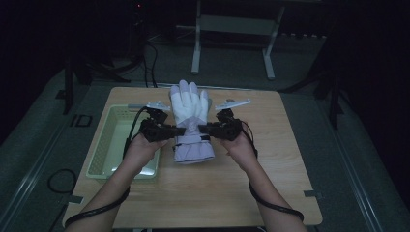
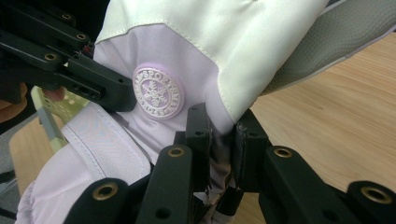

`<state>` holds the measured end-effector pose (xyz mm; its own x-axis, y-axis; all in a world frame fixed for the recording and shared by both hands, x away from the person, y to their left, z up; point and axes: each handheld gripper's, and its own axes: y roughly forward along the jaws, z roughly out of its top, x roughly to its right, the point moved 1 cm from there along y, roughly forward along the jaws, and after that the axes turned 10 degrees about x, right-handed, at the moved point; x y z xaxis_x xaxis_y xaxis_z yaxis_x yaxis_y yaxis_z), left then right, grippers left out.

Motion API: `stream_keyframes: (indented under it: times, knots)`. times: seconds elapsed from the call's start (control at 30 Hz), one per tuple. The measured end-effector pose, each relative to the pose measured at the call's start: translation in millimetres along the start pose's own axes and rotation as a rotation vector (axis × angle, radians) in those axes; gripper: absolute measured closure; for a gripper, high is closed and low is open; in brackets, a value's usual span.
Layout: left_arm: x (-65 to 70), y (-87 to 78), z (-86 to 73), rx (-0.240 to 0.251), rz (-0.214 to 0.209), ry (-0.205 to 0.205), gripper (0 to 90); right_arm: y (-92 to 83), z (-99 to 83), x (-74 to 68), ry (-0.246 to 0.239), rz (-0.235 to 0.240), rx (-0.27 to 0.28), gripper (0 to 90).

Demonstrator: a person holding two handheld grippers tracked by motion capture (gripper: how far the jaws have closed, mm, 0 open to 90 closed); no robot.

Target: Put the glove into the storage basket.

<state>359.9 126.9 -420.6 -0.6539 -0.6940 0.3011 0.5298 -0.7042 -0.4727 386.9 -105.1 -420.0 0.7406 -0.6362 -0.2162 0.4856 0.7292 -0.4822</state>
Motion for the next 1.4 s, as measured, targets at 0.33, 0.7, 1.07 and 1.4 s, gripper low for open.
stream_keyframes:
  times: [0.33, 0.7, 1.07, 1.4]
  knots:
    - [-10.0, -31.5, -1.8, 0.005, 0.04, -0.001, 82.2, 18.4, 14.1, -22.4, -0.027, 0.035, -0.005, 78.8]
    - [-26.8, -70.9, -5.0, 0.004, 0.083, -0.002, 82.2, 44.2, 30.4, -53.6, -0.053, 0.068, 0.0, 78.7]
    - [-54.1, -117.5, -22.1, -0.013, 0.144, -0.026, 82.2, 84.9, 39.3, -96.3, -0.093, 0.094, 0.0, 78.8]
    - [-81.2, -140.9, -37.8, -0.025, 0.173, -0.048, 82.1, 125.1, 42.9, -120.2, -0.094, 0.135, -0.028, 78.7]
